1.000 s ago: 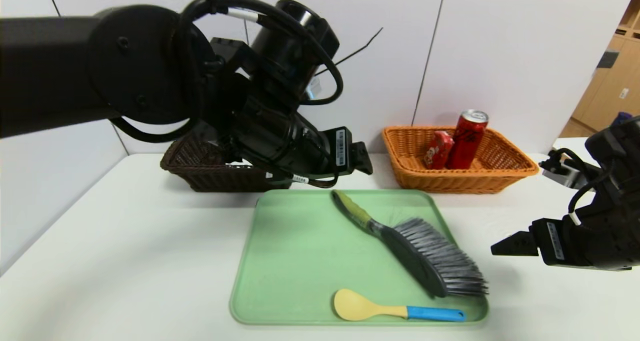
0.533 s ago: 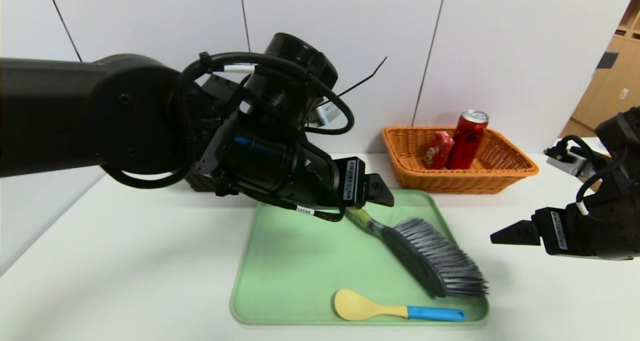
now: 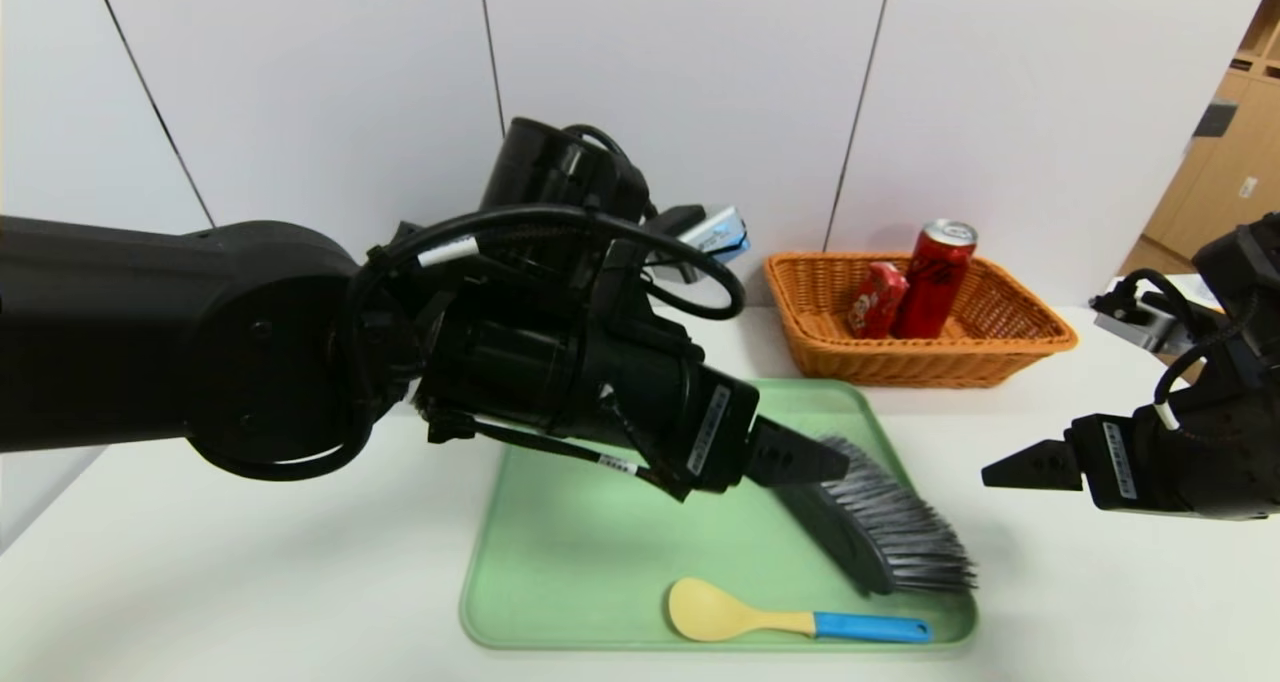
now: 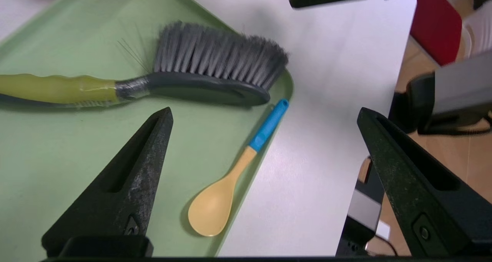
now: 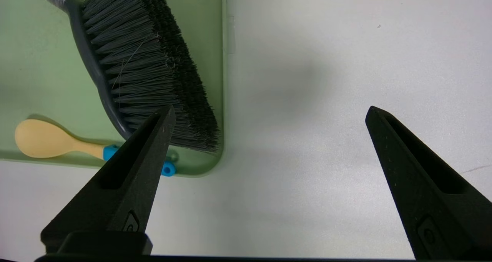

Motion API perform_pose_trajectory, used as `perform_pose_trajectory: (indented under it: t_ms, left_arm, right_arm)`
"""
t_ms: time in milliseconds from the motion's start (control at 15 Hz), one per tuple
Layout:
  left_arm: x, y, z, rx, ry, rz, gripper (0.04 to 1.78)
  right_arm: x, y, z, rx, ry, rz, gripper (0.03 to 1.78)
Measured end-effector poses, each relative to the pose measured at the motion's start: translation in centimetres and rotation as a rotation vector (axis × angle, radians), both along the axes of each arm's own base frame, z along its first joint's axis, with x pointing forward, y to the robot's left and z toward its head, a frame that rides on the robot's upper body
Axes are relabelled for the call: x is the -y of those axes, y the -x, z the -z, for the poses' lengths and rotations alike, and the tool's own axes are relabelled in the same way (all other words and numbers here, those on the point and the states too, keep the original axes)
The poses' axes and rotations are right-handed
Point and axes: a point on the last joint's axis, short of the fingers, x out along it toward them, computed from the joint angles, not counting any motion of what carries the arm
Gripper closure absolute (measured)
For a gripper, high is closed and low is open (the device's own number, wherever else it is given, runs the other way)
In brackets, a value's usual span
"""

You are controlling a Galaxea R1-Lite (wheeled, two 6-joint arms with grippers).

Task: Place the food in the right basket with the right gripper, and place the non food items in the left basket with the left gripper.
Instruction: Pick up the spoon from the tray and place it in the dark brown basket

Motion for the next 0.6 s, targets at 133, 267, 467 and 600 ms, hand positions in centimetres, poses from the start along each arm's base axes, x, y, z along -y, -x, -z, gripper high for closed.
perform_pose_trajectory:
  t_ms: [133, 267, 467, 600]
  left_arm:
    - [-0.4, 0.4, 1.9, 0.035, -0.054, 0.107, 0.13]
    - [-0.7, 0.6, 3.7, 0.083, -0.115, 0.17, 0.13]
    - [-0.2, 0.1, 5.3, 0.125, -0.173, 0.196, 0.13]
    - [0.2, -0.2, 6.1, 0.133, -0.196, 0.207, 0.13]
  right_arm:
    - [0.0, 0.1, 0.0, 0.0, -0.003, 0.005, 0.1]
    - [0.2, 0.2, -0.1, 0.004, -0.004, 0.012, 0.1]
    - [0.3, 0.4, -0.1, 0.005, -0.006, 0.016, 0.1]
    - [0.3, 0.5, -0.1, 0.005, -0.006, 0.015, 0.1]
